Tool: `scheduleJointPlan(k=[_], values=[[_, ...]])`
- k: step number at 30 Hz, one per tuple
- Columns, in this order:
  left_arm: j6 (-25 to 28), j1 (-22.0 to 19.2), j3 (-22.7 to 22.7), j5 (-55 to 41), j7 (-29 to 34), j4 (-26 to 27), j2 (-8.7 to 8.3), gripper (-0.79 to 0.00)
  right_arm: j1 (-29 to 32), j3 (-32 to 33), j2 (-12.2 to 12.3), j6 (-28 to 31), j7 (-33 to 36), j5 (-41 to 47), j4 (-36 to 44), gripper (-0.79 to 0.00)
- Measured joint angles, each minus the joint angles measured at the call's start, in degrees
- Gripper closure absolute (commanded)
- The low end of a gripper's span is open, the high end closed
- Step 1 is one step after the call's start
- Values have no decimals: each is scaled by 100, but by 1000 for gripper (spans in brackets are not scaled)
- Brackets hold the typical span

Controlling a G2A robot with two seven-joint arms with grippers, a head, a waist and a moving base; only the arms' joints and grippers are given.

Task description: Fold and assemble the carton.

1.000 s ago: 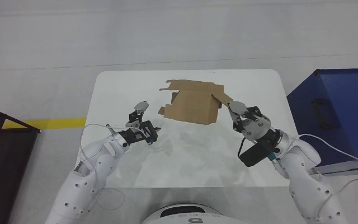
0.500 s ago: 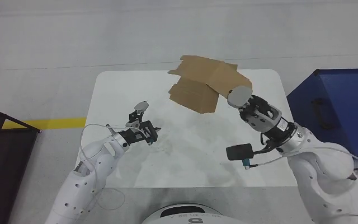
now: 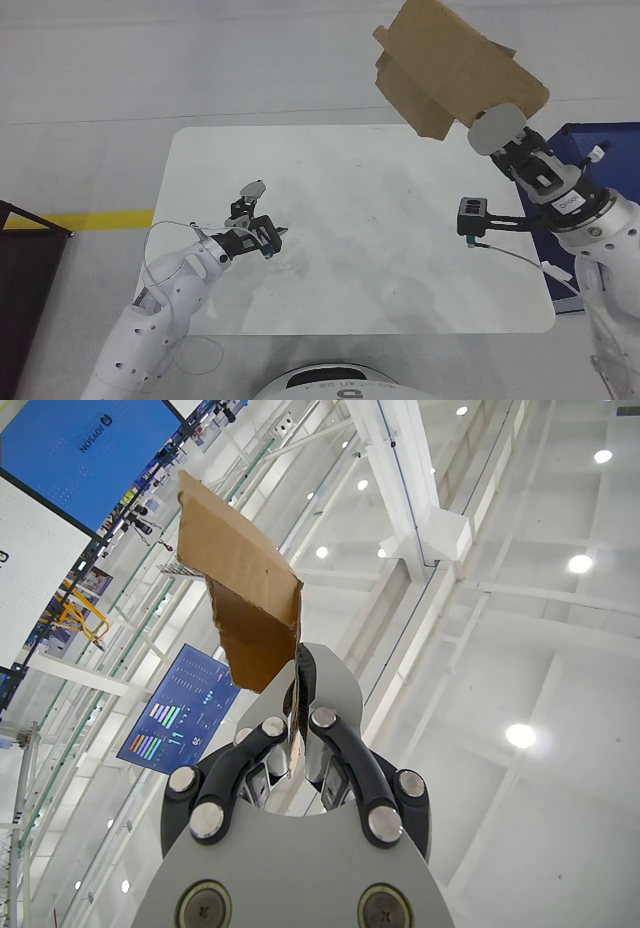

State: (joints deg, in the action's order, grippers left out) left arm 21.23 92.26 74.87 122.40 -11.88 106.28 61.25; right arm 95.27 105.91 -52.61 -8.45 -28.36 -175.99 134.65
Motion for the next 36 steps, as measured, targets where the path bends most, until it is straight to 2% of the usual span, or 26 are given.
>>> scheduleJointPlan(k=[11,13,14,17,19,21,29,33,36], values=[[0,0,0,0,0,0,0,-785,1,8,7,-3,-5,-1,0,0],[0,0,0,0,0,0,0,-785,73,76,125,77,-137,-1,0,0],[0,0,0,0,0,0,0,-785,124,16,165,233,-140,-1,0,0],[0,0,0,0,0,0,0,-785,155,-873,117,905,488,245,0,0],[0,0,0,0,0,0,0,-785,30,-1437,58,1366,826,1051,-1,0],[0,0,0,0,0,0,0,-785,-73,-1551,19,1739,800,2272,-89,0],[0,0,0,0,0,0,0,-785,-314,-1661,-109,1966,-113,6097,-1108,0],[0,0,0,0,0,0,0,-785,-375,-1940,-190,2358,-594,7980,-1657,0],[0,0,0,0,0,0,0,-785,-401,-2202,-239,2635,-645,8855,-1900,0]])
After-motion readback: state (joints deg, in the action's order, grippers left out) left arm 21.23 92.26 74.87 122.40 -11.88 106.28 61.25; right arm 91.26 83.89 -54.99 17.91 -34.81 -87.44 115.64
